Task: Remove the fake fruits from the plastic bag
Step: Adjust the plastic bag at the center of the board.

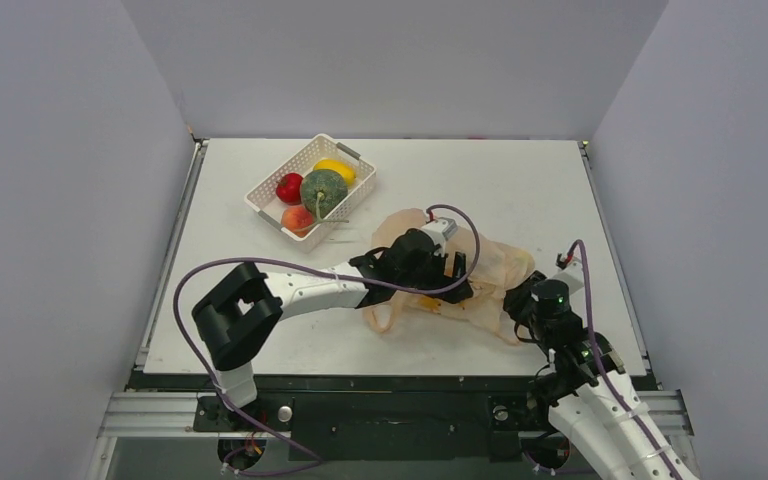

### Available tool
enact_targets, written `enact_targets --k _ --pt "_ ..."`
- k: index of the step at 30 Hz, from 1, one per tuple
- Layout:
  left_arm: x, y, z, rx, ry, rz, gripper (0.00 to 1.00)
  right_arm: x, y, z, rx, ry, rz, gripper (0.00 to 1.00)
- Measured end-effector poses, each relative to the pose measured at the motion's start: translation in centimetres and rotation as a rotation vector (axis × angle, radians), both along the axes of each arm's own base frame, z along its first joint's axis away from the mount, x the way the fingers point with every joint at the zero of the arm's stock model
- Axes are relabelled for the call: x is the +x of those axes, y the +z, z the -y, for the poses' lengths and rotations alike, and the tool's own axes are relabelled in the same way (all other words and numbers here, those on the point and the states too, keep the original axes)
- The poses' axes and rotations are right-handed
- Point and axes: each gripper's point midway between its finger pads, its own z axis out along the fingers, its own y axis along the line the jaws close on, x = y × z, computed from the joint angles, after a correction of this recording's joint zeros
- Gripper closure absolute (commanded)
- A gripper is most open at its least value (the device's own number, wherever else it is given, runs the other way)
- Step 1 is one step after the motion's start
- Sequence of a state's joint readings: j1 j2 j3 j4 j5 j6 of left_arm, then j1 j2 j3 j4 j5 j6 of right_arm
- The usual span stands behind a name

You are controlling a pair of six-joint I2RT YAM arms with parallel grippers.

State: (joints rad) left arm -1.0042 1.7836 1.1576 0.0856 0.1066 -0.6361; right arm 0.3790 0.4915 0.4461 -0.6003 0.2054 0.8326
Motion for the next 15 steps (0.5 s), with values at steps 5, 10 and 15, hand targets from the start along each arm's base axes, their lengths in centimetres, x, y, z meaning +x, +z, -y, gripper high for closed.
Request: enact_targets --k 5,10,15 --pt "-0.4 -1.0 1.1 -0.029 -0.036 -0.036 0.23 -0.1 4.6 -0.3 -0.009 0.038 0.014 0.48" --pt "-0.8 -0.8 1.7 -0.088 -0.047 -0.065 0.23 1.7 9.4 0.1 -0.082 0.065 0.065 0.47" --pt "-1.7 -2.2 1.1 -0.095 -0.047 -0.109 0.23 2.4 7.6 -0.1 -0.184 0.151 -0.051 0.41"
